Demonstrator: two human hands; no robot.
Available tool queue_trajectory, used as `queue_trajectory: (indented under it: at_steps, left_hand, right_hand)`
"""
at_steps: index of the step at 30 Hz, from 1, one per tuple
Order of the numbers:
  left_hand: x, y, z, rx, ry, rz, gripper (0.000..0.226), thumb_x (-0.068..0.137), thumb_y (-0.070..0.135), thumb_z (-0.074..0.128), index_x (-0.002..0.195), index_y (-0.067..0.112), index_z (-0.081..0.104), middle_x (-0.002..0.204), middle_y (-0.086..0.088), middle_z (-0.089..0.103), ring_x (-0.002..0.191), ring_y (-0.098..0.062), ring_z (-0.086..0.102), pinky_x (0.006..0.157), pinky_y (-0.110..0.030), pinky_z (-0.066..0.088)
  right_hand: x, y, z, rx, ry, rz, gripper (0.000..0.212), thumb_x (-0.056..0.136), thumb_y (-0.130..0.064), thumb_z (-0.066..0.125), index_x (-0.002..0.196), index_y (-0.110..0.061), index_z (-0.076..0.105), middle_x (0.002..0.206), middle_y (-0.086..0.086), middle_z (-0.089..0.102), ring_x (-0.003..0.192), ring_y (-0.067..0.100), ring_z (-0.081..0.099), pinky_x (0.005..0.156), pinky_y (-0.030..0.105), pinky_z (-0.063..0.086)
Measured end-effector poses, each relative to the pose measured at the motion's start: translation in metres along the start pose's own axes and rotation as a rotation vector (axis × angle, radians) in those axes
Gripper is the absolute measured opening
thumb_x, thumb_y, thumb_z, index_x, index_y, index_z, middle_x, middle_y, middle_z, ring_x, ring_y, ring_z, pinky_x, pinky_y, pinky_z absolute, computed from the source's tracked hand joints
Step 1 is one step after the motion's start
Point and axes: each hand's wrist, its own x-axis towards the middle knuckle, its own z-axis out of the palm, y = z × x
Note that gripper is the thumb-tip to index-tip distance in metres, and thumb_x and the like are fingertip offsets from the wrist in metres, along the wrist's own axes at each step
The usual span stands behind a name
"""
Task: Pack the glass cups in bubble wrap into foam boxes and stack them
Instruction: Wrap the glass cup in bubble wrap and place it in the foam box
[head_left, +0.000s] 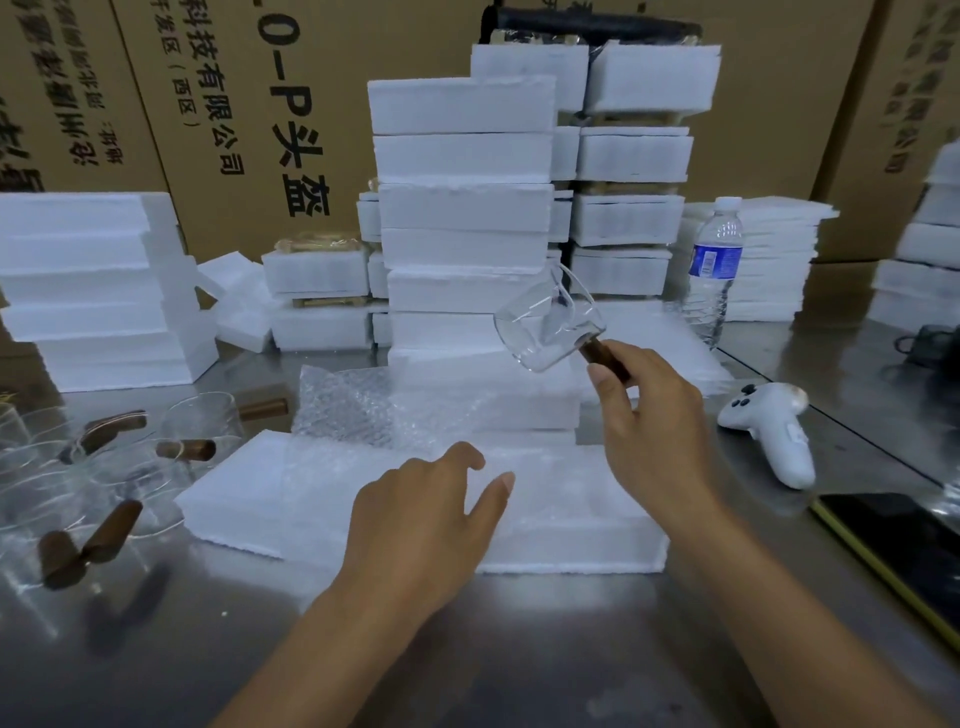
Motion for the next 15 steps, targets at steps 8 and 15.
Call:
queue_trajectory:
  at_steps: [8,15]
  left_hand:
    - [0.000,-0.006,-0.006,-0.082,-0.036,-0.025,0.023,0.093,0.051,0.042,0.086,0.036,0.057,0.047,0.007,0.046,0.050,-0.007,0.048,0.048,-0.019,0.029]
    - [0.006,-0.014,-0.011,-0.600,0.264,-0.090,0.020,0.094,0.034,0.051,0.076,0.025,0.054,0.042,0.006,0.040,0.042,-0.011,0.035,0.046,-0.024,0.027]
  right_hand:
    - [0.002,0.003,0.003,0.104,0.036,0.054,0.022,0.095,-0.018,0.052,0.113,-0.018,0.064,0.091,-0.008,0.059,0.077,0.000,0.047,0.062,0.013,0.036]
    - [0.005,-0.004,0.000,0.417,-0.042,0.168,0.021,0.096,-0.020,0.050,0.094,-0.039,0.059,0.086,-0.018,0.063,0.085,-0.002,0.058,0.072,0.012,0.042]
